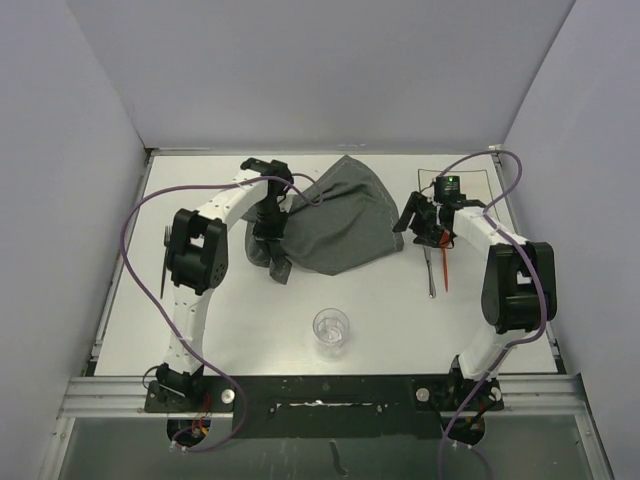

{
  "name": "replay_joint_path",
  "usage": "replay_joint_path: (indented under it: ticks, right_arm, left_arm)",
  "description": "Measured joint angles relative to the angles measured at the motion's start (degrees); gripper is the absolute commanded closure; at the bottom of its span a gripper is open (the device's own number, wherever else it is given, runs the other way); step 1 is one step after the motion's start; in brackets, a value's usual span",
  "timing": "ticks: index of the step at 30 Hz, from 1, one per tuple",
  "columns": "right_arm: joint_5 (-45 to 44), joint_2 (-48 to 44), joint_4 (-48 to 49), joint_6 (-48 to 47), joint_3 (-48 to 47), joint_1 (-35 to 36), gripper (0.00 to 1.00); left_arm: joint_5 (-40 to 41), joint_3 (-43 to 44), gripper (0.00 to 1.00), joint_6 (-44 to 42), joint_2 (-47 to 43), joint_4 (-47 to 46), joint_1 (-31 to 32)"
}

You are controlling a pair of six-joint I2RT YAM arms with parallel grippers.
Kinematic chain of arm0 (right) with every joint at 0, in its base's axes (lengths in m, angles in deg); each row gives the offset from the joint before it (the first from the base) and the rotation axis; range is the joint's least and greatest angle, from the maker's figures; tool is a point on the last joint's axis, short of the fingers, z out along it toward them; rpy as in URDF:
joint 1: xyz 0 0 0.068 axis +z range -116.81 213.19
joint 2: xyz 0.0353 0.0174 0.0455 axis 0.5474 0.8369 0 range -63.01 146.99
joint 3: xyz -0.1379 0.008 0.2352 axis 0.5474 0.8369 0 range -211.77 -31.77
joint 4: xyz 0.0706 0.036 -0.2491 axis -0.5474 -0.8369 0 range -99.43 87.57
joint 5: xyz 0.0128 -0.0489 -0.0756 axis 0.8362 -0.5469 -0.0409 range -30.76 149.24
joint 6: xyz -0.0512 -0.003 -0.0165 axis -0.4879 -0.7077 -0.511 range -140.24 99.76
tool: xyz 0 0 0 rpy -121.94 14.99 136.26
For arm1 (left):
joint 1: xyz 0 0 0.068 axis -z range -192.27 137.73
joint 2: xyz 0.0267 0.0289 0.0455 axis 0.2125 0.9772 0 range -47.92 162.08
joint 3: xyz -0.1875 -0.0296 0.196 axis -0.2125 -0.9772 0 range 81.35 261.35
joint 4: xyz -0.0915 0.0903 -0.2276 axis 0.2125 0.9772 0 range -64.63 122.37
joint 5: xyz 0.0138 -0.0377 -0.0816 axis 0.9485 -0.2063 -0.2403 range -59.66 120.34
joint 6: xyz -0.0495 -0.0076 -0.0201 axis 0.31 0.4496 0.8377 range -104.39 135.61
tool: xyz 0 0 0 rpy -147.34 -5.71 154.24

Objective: Set the dinner table for one person
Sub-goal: Flatten out the napkin at the center of the board.

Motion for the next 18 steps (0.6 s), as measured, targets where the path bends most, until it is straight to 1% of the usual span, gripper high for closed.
replay_joint_path:
  ticks: [5, 12, 14, 16, 18]
  right_arm:
    - [1.6, 0.6, 2.0, 0.3, 0.0, 0.0, 0.37]
    - [1.7, 6.7, 1.6, 0.6, -0.3, 0.6, 0.39]
    - [1.0, 6.7, 1.5, 0.5, -1.0, 0.7, 0.42]
    - [0.8, 7.0, 1.0, 0.5, -1.1, 1.2, 0.49]
    - [0.6, 7.3, 0.6, 0.4, -1.3, 2.1, 0.63]
  left_arm:
    - [0.0, 0.0, 0.96, -0.1, 0.0, 0.0, 0.0]
    - [0.0, -0.7, 0.96, -0.1, 0.0, -0.1, 0.0]
    - [0.0, -1.0, 0.96, -0.1, 0.0, -0.1, -0.1]
    - [0.0, -1.2, 0.95, -0.1, 0.0, -0.2, -0.1]
    - [0.0, -1.3, 0.96, -0.1, 0.0, -0.2, -0.1]
